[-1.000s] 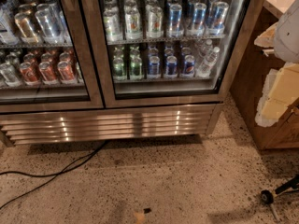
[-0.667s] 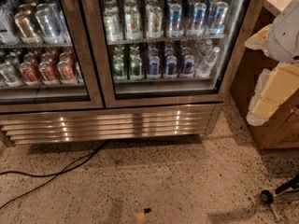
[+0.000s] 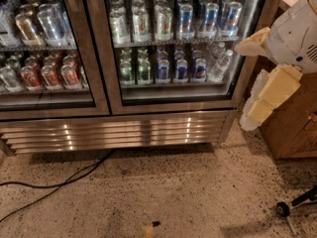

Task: Open right fridge door

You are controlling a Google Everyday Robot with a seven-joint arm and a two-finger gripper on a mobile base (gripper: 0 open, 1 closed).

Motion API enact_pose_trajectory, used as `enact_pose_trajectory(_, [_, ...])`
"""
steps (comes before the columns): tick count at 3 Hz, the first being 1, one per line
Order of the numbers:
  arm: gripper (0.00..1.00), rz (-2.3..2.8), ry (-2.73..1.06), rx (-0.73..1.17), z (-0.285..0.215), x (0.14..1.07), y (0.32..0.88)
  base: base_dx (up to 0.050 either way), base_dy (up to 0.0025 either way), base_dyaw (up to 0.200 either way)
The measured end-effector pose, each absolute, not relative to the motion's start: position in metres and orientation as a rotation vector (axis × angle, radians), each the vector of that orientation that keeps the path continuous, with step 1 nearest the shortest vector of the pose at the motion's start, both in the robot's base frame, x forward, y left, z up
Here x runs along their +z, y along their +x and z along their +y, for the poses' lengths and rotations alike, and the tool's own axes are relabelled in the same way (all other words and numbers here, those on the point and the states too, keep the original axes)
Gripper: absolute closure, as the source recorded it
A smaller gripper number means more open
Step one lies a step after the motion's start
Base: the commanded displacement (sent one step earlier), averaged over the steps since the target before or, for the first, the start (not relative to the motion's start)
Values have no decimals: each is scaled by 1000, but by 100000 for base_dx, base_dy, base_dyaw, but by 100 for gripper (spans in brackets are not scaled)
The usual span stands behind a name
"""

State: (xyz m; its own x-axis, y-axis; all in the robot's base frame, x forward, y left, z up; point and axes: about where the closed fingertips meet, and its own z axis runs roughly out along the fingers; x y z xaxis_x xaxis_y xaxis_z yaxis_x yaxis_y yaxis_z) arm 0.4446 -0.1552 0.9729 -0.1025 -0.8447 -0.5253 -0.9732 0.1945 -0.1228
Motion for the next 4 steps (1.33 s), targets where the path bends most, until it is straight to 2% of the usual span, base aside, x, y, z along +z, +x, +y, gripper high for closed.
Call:
enact_pose_trajectory(1, [0,1991,-1692,350,-155,973,445,0,0,0])
enact_pose_trajectory(3, [0,1945,-1873,480,-45,925,440,0,0,0])
enact_pose_trajectory(4, [0,1805,-1874,694,14,885,447,0,0,0])
